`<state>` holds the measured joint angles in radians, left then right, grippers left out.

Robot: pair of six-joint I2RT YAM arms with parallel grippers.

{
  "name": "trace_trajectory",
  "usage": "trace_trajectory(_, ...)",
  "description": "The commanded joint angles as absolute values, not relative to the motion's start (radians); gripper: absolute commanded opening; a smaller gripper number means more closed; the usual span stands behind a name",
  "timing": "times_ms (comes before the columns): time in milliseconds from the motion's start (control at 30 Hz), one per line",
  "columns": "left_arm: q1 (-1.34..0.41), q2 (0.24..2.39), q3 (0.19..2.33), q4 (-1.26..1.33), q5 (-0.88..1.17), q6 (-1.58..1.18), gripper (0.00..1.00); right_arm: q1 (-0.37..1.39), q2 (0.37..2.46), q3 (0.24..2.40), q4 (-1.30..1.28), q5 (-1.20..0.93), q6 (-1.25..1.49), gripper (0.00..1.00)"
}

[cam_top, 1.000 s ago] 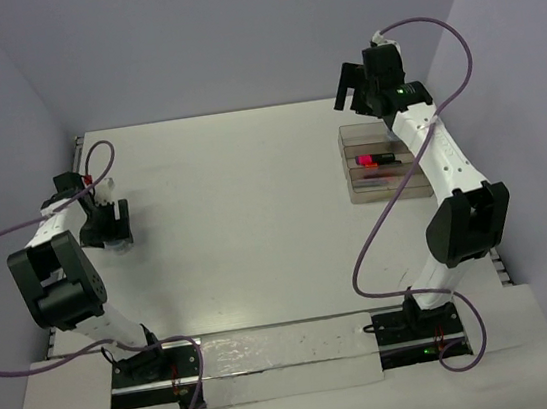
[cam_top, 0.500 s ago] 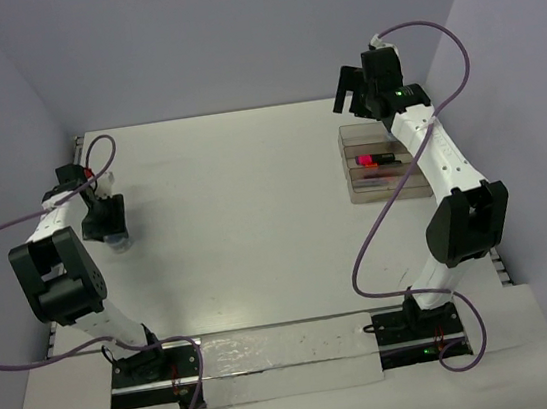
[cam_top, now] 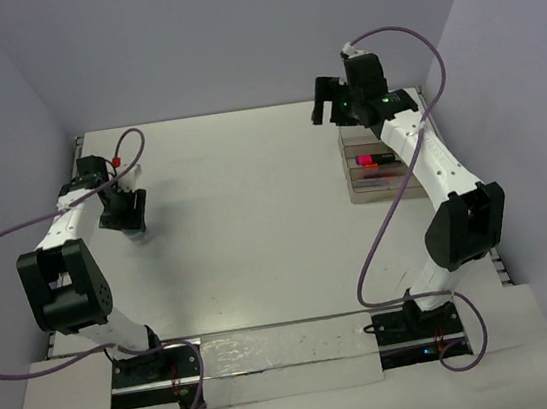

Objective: Sort the stationery into containers
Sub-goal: Pick up the stationery from the center of the board.

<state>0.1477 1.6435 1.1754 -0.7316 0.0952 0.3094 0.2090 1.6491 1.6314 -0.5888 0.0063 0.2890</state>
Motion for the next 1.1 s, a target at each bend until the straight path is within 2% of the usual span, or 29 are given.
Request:
trace_trajectory(0, 0.060, 1.555, 1.265, -0.802, 0.136, 0.380, 0.00, 0.329, 1.610, 1.685, -0.538, -0.265, 0.254, 1.00)
trace_trajectory(133, -0.017, 1.537, 1.331, -0.882, 0.143, 0.399, 0.00, 0.402, 1.645, 1.721, -0.501, -0.442, 0.275, 1.00)
trace_trajectory(267, -0.092, 1.499, 1.384, -0.957, 0.202, 0.453, 0.00, 0.506, 1.641, 1.661, -0.393, -0.617, 0.188, 0.99)
trace_trajectory(367, -0.139, 1.477, 1.423, -1.007, 0.252, 0.493, 0.00, 0.527, 1.587, 1.563, -0.302, -0.694, 0.133, 0.98)
trace_trajectory(467, -0.185, 1.497, 1.534, -1.094, 0.228, 0.431, 0.00, 0.539, 1.476, 1.371, -0.083, -0.732, 0.111, 0.97)
trace_trajectory(533, -0.190, 1.550, 1.602, -1.147, 0.213, 0.368, 0.00, 0.560, 1.392, 1.213, 0.037, -0.715, 0.115, 0.96)
trace_trajectory(600, -0.192, 1.610, 1.733, -1.233, 0.258, 0.256, 0.00, 0.629, 1.313, 1.068, 0.205, -0.545, 0.057, 0.95)
trace_trajectory(733, -0.209, 1.635, 1.786, -1.272, 0.294, 0.196, 0.00, 0.797, 1.291, 0.923, 0.506, -0.327, 0.007, 0.96)
trace_trajectory(867, -0.224, 1.612, 1.760, -1.253, 0.218, 0.182, 0.00, 0.875, 1.431, 0.998, 0.642, -0.171, -0.025, 0.97)
trace_trajectory(967, -0.224, 1.606, 1.769, -1.247, 0.250, 0.175, 0.00, 0.920, 1.581, 1.095, 0.678, -0.161, -0.071, 0.97)
trace_trajectory(1067, -0.224, 1.615, 1.805, -1.250, 0.275, 0.172, 0.00, 0.958, 1.647, 1.147, 0.740, -0.168, -0.131, 0.97)
